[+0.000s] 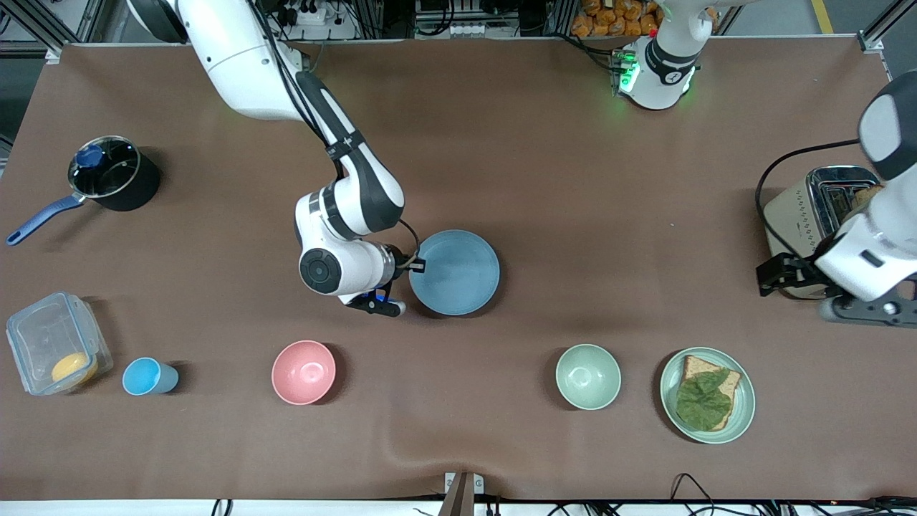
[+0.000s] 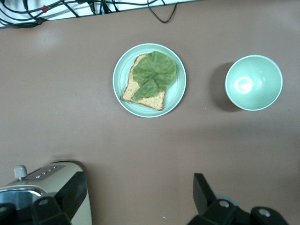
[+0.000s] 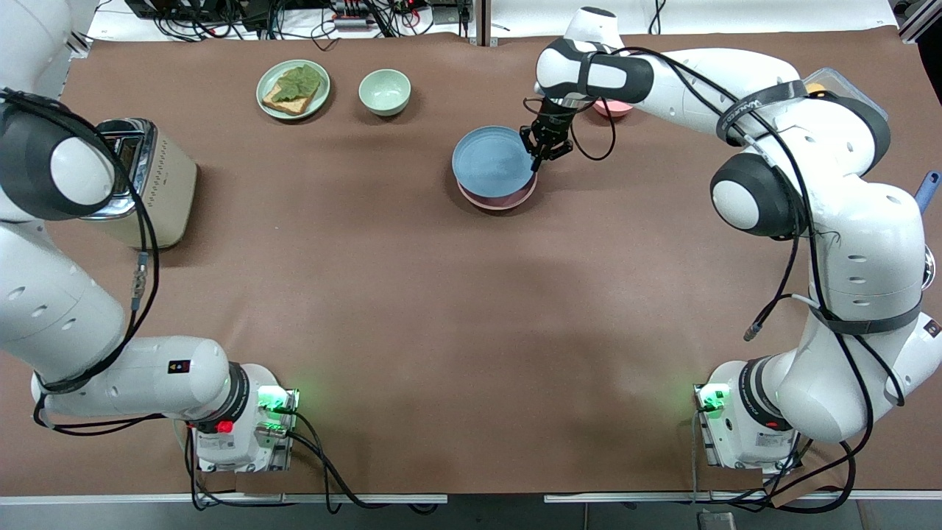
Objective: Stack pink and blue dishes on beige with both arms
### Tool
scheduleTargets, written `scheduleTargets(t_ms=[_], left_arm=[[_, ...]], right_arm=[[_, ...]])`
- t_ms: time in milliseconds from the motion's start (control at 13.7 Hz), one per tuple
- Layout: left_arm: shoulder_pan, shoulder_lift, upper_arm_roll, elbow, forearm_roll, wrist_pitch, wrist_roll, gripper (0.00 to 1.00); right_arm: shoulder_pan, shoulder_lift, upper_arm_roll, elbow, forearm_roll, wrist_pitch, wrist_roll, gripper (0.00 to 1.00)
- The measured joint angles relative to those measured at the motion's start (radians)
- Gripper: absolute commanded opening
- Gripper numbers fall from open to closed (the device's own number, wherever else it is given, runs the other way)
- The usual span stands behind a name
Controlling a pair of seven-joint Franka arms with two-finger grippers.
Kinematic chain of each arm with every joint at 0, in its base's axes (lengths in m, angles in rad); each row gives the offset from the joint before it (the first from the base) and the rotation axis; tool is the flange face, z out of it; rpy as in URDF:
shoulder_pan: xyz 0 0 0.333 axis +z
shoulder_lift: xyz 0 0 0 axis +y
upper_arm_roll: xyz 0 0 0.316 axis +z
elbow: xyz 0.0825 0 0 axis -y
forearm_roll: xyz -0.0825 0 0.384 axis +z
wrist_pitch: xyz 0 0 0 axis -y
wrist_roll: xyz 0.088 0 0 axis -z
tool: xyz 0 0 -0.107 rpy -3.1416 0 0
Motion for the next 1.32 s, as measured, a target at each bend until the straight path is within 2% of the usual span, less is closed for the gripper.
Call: scheduleTargets(t_ms=[73, 219, 365, 658, 804, 1315], left_arm=[[-0.008, -0.026, 0.021, -0.019, -0.023, -0.008, 0.004, 1.00], [-0.070, -0.099, 0.104, -0.097, -0.048, -0.014, 0.013, 1.00], [-0.116, -0.157, 0.143, -0.160, -0.050, -0.013, 0.010, 1.00], [-0.121, -0.237, 0.150, -0.292, -0.053, 0.040, 0.007, 1.00], [-0.111, -0.255, 0.153, -0.315, -0.089, 0.057, 0.006, 1.00], [-0.101, -0.255, 0.141, -0.314, -0.099, 0.061, 0.008, 1.00]], right_arm=[[0.000, 0.000, 0.000, 0.000, 0.000, 0.000, 0.000, 0.43], [0.000, 0.000, 0.000, 0.000, 0.000, 0.000, 0.000, 1.00], [0.000, 0.000, 0.000, 0.001, 0.000, 0.000, 0.000, 1.00], [-0.002, 0.000, -0.014, 0.012, 0.000, 0.000, -0.001, 1.00], [-0.020, -0.006, -0.039, 0.024, -0.011, -0.011, -0.002, 1.00], [-0.191, -0.118, -0.140, 0.045, -0.244, -0.161, -0.020, 1.00]])
